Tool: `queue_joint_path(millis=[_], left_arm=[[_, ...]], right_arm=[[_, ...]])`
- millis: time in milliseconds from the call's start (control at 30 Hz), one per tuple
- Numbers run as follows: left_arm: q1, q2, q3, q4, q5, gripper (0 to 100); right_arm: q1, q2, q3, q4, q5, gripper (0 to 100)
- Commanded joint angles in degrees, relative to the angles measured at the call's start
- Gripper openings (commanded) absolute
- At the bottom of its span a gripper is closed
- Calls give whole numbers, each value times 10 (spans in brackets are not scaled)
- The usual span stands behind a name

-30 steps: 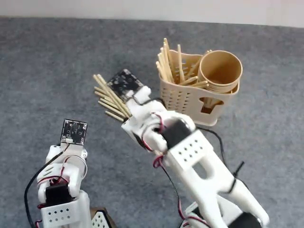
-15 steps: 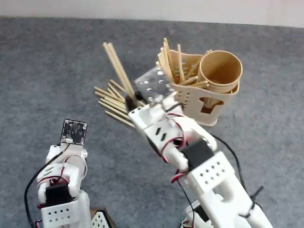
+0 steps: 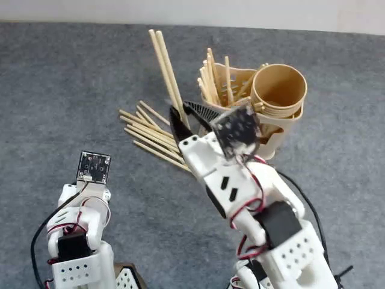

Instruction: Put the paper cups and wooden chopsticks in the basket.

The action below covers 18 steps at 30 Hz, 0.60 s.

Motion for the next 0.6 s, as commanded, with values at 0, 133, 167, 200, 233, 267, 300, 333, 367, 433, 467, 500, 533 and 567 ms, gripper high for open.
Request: queue_joint_path(millis=[0,133,167,200,233,267,300,333,367,433,467,500,533,567], left_arm=[[-2,-4,11,-3,-4,88],[-2,-4,11,-3,-4,88],[-2,-4,11,-3,-4,88],[-2,-4,11,-3,-4,88],[-2,-4,11,-3,-4,88],[-2,-4,11,-3,-4,88],[-2,-4,11,-3,-4,88],[-1,-4,11,-3,-4,88],[-1,-4,11,-3,-4,88],[-1,-4,11,-3,-4,88],[-1,-4,11,-3,-4,88],[-1,-4,11,-3,-4,88],[-1,-4,11,-3,-4,88],[-1,-4,11,-3,-4,88]], right_arm=[[7,-41,-6,-73,-4,6],[44,-44,-5,-128,-6,6],[52,-42,-5,-139,-6,6],[63,-42,-5,-148,-6,6],[73,-41,-5,-156,-6,6],[81,-41,-5,-162,-6,6],[87,-41,-5,-167,-6,6],[95,-41,-5,-175,-6,6],[102,-41,-5,-182,-6,6],[121,-40,-3,-198,-6,6],[130,-40,7,-211,-6,6],[138,-41,17,-233,-6,6],[147,-41,32,-262,-6,6],[154,-41,49,-288,-6,6]])
